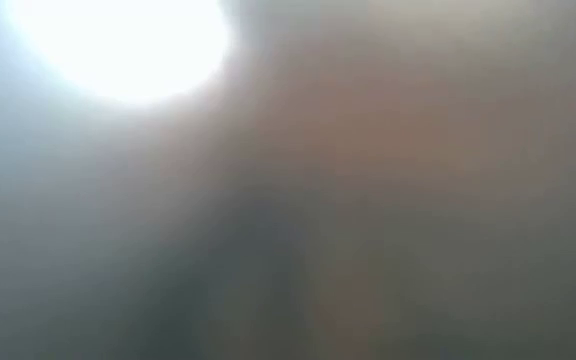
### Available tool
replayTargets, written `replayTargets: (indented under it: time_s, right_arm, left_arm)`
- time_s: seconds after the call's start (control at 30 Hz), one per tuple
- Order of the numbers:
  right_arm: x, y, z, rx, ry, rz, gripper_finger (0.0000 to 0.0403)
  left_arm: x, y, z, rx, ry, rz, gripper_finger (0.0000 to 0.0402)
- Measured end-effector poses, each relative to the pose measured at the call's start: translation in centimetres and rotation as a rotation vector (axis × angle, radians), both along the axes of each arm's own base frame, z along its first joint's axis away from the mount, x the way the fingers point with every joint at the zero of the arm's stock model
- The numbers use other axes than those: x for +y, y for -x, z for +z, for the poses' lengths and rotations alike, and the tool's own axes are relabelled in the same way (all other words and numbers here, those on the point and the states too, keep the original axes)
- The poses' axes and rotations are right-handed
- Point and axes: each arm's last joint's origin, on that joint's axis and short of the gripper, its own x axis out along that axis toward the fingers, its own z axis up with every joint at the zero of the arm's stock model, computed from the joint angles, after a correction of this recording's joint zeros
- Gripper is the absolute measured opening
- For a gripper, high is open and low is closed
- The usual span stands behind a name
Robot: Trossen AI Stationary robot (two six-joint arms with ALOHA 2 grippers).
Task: Sort Maruchan noodles
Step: Put the top yellow noodle pack into the transparent orange bin
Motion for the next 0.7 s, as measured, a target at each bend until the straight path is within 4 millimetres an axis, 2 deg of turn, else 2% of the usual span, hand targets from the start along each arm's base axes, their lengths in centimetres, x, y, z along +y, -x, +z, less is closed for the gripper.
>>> replayTargets:
  time_s: [0.37,0.7]
  right_arm:
    - [0.0,0.2,1.3,-0.03,0.055,0.042,0.0126]
    - [-0.1,0.5,3.2,-0.091,0.088,0.07,0.0125]
  left_arm:
    - [-1.6,2.8,3.6,0.033,-0.111,0.12,0.0075]
    - [-2.5,3.6,4.0,0.054,-0.122,0.146,0.0075]
